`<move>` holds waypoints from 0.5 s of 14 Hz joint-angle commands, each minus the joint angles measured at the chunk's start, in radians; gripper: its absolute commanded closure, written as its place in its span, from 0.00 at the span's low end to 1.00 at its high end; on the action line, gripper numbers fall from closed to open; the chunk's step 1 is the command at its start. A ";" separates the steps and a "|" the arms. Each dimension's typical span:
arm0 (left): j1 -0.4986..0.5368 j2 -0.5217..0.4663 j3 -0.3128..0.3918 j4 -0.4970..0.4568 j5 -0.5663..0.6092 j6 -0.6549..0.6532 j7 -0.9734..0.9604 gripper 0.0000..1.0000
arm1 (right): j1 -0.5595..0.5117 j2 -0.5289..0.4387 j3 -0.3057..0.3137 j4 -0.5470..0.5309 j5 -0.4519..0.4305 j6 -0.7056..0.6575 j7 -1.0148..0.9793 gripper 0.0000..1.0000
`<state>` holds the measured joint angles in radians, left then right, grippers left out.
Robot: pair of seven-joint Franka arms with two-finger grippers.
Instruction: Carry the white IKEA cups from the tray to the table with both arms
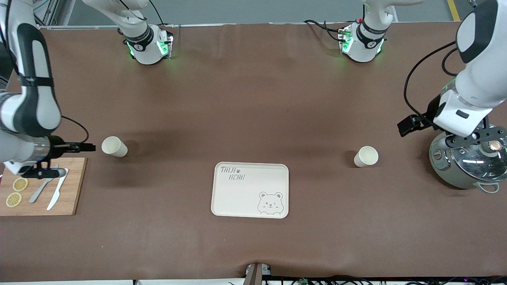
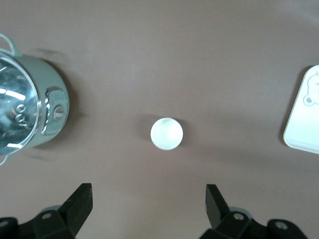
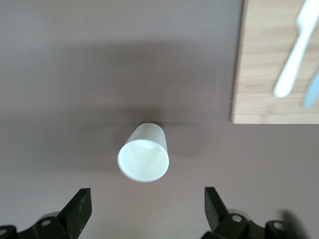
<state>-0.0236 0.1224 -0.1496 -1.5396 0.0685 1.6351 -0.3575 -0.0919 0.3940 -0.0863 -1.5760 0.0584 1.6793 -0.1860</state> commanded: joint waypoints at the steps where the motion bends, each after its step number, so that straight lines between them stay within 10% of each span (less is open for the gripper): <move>1: 0.004 -0.006 -0.005 0.048 -0.016 -0.063 -0.001 0.00 | 0.003 0.028 0.011 0.233 -0.022 -0.171 0.002 0.00; 7: 0.010 -0.033 -0.004 0.050 -0.006 -0.069 0.008 0.00 | 0.106 -0.142 0.027 0.315 -0.086 -0.358 0.028 0.00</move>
<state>-0.0230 0.1101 -0.1496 -1.4991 0.0685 1.5879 -0.3574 -0.0185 0.3251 -0.0682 -1.2391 0.0010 1.3611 -0.1819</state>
